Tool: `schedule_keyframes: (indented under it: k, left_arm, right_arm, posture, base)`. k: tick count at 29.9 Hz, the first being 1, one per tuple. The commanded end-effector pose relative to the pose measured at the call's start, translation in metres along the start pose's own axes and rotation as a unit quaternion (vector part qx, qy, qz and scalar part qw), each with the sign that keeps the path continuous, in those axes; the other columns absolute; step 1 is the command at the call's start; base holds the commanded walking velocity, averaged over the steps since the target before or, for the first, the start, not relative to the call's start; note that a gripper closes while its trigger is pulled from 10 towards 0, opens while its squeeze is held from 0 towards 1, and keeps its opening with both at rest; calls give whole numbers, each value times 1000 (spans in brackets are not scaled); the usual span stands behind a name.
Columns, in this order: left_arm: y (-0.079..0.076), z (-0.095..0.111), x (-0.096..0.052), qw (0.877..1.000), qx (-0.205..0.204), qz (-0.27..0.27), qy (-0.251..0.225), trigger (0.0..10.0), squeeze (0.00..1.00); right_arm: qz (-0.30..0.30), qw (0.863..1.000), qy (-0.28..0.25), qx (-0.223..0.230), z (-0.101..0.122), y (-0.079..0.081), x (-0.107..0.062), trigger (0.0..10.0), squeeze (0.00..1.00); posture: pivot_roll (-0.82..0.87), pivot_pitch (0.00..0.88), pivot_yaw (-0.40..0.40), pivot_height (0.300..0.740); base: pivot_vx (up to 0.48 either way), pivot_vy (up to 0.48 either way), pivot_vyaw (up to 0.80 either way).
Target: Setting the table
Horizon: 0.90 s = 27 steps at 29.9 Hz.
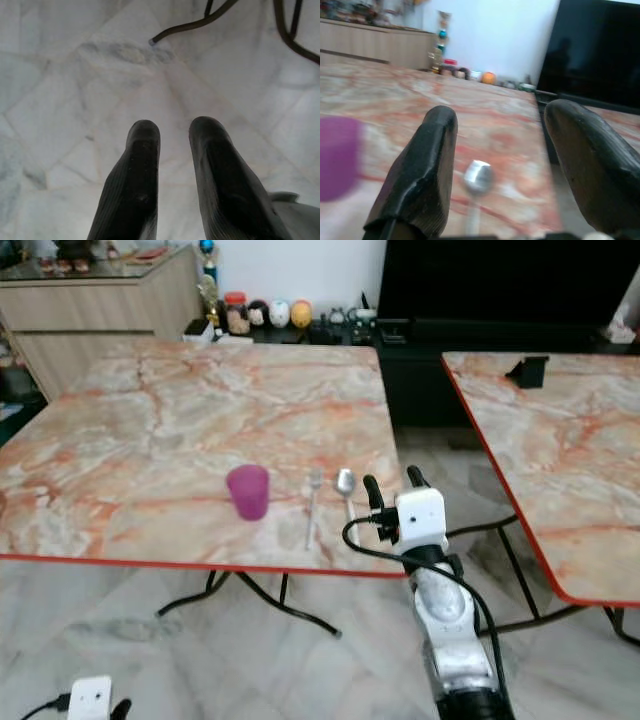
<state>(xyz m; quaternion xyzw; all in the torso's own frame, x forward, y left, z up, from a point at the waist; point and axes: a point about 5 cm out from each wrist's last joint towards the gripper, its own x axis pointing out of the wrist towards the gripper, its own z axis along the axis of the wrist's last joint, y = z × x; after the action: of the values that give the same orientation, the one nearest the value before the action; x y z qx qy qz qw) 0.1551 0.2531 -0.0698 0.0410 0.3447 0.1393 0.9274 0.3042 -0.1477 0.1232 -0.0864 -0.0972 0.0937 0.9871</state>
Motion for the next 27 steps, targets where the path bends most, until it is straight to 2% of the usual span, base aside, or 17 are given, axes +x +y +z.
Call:
schedule_keyframes:
  k: [1, 7, 27]
  left_arm:
    - [-4, -1, 0, 1000, 3, -5, 2, 10000, 0]
    - [-3, -1, 0, 1000, 3, -4, 2, 10000, 0]
    - [-10, 0, -1, 1000, -6, -23, -5, 10000, 0]
  right_arm:
    - [-5, 1000, 1, -5, 0, -4, -1, 10000, 0]
    - [-4, 1000, 0, -3, 0, -3, 0, 10000, 0]
    - [-6, 1000, 8, 4, -4, 0, 1, 10000, 0]
  posture:
    - [35, 0, 18, 740]
    - [38, 0, 17, 740]
    - [45, 0, 14, 740]
  base:
    - [0, 349, 0]
    - [0, 340, 0]
    - [0, 0, 0]
